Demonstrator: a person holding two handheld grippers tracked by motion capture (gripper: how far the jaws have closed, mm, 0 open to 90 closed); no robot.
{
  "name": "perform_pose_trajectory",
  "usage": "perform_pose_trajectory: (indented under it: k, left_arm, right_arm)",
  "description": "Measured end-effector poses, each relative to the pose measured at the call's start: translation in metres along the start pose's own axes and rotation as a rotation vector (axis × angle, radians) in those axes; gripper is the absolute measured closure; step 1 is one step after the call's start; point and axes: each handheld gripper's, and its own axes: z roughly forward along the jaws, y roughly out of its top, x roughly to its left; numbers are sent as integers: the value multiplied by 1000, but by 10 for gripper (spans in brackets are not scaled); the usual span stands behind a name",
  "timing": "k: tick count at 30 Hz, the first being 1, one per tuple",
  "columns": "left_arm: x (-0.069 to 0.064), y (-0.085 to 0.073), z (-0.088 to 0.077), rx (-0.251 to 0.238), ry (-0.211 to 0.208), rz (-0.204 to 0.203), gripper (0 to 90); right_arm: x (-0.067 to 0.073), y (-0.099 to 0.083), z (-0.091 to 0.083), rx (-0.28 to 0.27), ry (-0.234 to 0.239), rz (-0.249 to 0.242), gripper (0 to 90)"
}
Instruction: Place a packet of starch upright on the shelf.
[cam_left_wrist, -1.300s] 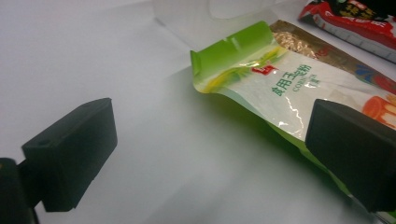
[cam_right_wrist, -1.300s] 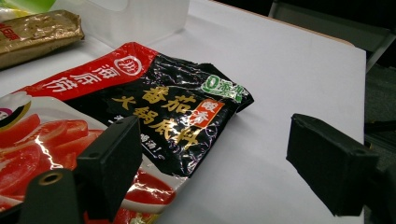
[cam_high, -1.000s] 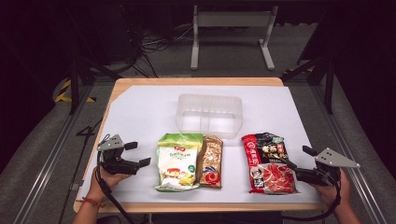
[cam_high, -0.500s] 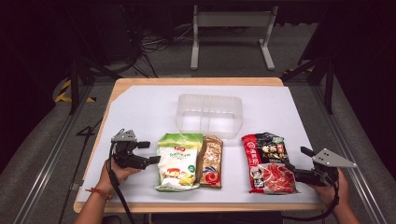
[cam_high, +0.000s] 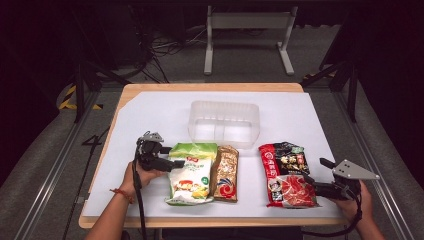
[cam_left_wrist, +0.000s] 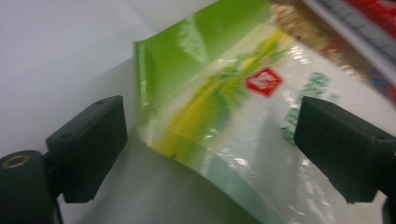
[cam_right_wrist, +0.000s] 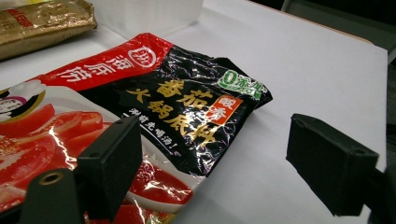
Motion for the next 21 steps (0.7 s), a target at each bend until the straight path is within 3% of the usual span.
perform_pose_trajectory:
  k: [2,5,9,12,19,21]
  left_arm:
    - [3,-2,-3,-7,-2,-3,89]
    - [5,-4,-1,20,-81,-6,101]
    - [-5,2,8,50,-119,35,89]
    - [-2,4,12,53,-150,18,94]
    - [-4,17,26,58,-163,-21,91]
    - [-7,15,25,43,-118,-25,133]
  right_arm:
    - [-1,0,0,-2,1,1,186]
    - [-2,0,0,-3,2,9,186]
    - [0,0,2,2,6,4,185]
    - [1,0,2,9,8,-3,185]
    - [0,0,2,9,15,8,185]
    - [0,0,2,8,17,11,185]
